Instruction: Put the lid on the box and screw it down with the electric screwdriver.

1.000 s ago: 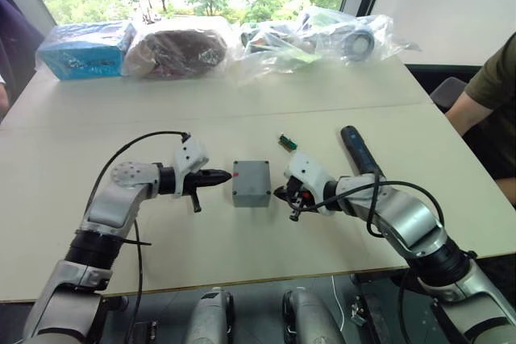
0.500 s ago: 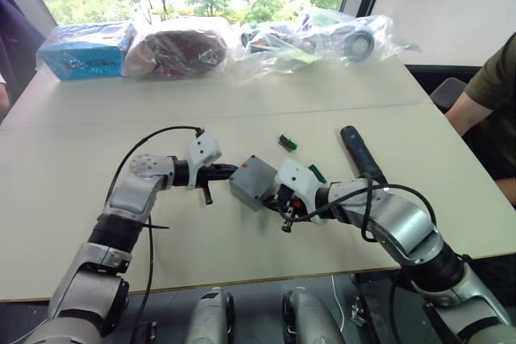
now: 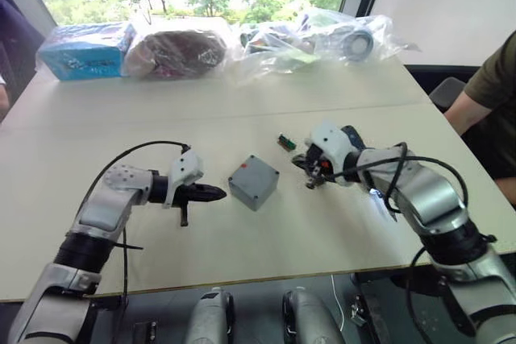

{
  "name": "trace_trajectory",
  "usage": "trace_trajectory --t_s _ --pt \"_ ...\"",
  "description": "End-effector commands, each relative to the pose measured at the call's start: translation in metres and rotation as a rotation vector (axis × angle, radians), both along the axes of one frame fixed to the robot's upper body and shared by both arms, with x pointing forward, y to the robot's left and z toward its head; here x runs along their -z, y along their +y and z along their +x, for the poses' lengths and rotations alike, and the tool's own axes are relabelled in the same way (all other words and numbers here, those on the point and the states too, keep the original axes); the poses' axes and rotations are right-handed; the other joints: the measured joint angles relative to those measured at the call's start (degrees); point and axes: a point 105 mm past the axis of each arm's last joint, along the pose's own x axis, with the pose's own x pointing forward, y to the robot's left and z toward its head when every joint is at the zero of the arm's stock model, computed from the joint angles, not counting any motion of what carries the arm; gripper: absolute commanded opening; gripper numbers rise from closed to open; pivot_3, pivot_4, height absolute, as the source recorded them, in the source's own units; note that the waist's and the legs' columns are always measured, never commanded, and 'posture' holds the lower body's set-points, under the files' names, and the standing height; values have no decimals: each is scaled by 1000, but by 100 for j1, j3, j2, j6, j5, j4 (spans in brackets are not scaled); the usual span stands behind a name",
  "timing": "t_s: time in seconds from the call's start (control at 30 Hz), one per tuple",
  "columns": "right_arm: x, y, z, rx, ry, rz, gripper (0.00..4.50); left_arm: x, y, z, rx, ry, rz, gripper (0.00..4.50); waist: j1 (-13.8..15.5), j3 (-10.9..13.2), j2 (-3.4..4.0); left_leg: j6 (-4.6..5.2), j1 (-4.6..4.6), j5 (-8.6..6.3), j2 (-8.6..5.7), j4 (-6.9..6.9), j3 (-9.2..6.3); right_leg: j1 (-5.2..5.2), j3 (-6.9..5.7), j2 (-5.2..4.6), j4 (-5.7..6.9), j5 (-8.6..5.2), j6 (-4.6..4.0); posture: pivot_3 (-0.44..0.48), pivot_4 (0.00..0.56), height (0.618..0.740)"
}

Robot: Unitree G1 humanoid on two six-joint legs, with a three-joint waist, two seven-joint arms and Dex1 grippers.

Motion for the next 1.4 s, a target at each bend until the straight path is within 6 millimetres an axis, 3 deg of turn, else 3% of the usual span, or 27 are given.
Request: trace_trajectory --t_s 0.03,0.3,0.53,0.83,1.03,1.2,1.4 --pt "-4 14 6 -28 -33 45 19 -13 -3 -3 7 -33 -26 0 2 0 -1 0 0 0 0 0 0 0 0 0 0 0 0 0 150 740" --pt "22 42 -10 -103 31 57 19 -21 -14 9 -28 -91 -43 0 -2 -1 -2 0 0 0 -2 1 0 1 -1 0 4 0 1 0 150 740" --pt "29 46 -28 -134 76 66 19 -23 -12 12 -32 -109 -34 0 -11 -1 -2 0 0 0 -1 1 -1 0 0 1 4 0 0 0 150 740" --pt "31 46 -33 -132 78 53 19 -24 -10 15 -29 -115 -18 0 -10 -1 -2 0 1 0 -2 1 0 1 -1 1 4 0 0 0 150 740" --pt "17 37 -20 -65 26 61 19 -28 -8 11 -23 -97 -23 0 -11 -1 -2 0 1 0 -2 1 0 0 0 1 4 0 0 0 150 740" --pt "-2 15 -5 23 -47 46 19 -37 0 5 -10 -118 2 0 -5 -1 -2 0 0 0 -1 1 -1 0 0 1 3 0 1 0 150 740" --pt "-22 2 20 128 -145 97 19 -67 13 12 -59 -213 4 0 -14 -1 -2 0 1 0 -1 0 0 0 -1 1 3 0 0 0 150 740"
